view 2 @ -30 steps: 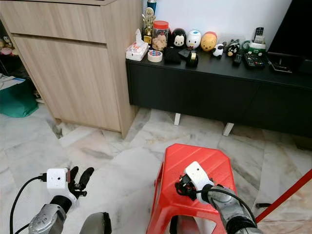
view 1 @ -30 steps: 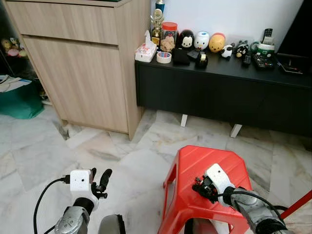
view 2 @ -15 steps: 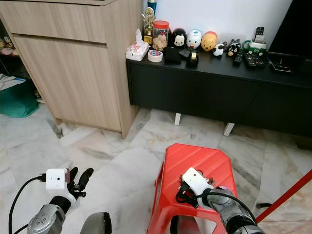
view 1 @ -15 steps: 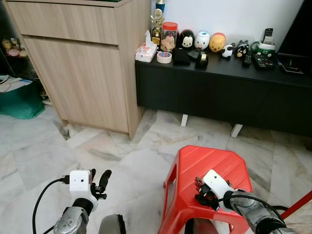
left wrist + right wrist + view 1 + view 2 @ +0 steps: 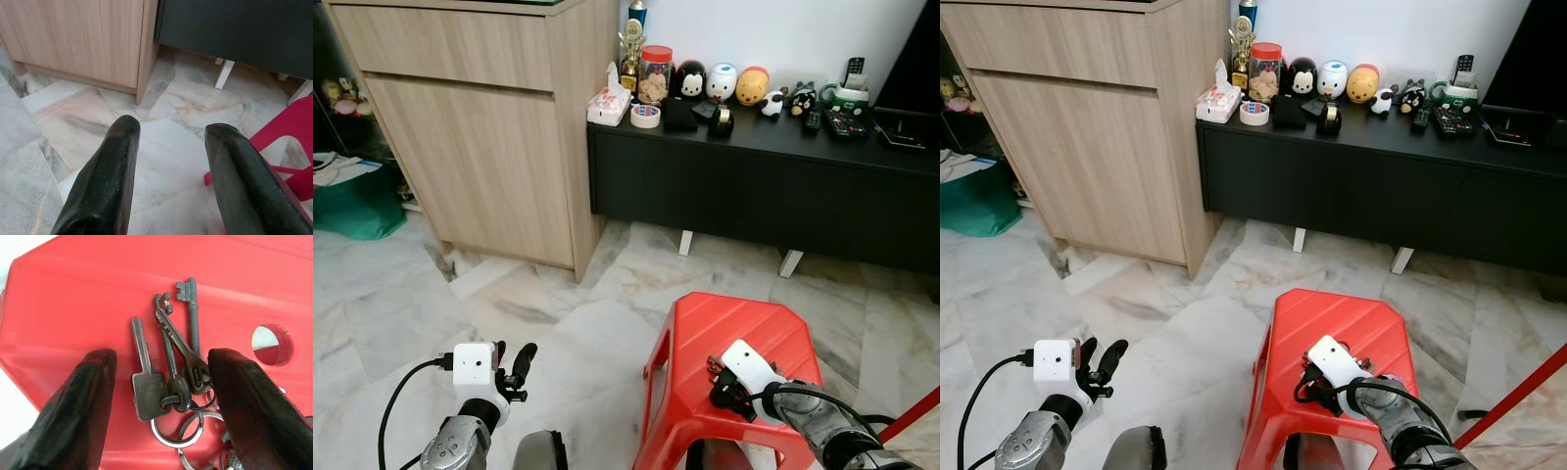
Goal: Hang keys on a hook
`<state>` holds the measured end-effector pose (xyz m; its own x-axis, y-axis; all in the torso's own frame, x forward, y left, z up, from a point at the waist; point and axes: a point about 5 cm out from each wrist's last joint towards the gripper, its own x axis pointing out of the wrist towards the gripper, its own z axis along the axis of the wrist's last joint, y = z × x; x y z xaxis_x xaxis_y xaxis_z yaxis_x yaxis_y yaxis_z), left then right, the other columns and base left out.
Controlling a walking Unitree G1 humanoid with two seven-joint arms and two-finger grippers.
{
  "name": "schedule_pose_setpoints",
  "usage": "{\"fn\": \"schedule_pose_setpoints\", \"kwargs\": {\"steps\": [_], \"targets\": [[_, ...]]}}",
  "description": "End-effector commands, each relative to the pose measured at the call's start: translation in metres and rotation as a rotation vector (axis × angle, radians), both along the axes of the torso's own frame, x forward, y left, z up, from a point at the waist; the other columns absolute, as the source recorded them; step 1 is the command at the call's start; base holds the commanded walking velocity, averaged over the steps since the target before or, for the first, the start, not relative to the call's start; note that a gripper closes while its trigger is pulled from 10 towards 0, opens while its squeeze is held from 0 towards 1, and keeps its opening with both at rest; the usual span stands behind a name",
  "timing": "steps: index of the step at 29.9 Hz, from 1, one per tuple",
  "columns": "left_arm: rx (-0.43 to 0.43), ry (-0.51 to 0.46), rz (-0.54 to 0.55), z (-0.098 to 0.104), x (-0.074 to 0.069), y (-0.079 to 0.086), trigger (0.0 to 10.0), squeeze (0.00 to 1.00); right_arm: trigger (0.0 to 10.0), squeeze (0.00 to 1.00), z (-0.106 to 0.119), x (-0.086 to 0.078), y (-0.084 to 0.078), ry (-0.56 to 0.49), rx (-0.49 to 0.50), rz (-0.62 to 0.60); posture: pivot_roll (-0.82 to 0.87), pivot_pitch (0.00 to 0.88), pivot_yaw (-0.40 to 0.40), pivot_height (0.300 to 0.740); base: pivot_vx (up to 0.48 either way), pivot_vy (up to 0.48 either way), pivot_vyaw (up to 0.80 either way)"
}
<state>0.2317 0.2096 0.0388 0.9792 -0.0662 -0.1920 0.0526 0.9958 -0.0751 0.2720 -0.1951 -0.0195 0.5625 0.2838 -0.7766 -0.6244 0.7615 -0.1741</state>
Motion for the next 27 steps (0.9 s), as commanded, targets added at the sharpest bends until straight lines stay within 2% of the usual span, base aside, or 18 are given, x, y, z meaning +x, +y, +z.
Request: {"fn": "schedule_pose_setpoints", "kwargs": {"steps": [1,27], "targets": [[0.012,-0.003,-0.018,0.003,0.001,0.000,10.0,0.00,0.0,0.00,0.000,0.000,-0.003,0.009,-0.013,-0.035,0.14,0.000,-0.040,0.586,0.000,0.000,0.00],[0.020,0.016,-0.020,0.001,0.002,0.001,10.0,0.00,0.0,0.00,-0.011,-0.008,0.005,0.049,-0.001,-0.084,0.15,0.000,-0.039,0.586,0.000,0.000,0.00]]}}
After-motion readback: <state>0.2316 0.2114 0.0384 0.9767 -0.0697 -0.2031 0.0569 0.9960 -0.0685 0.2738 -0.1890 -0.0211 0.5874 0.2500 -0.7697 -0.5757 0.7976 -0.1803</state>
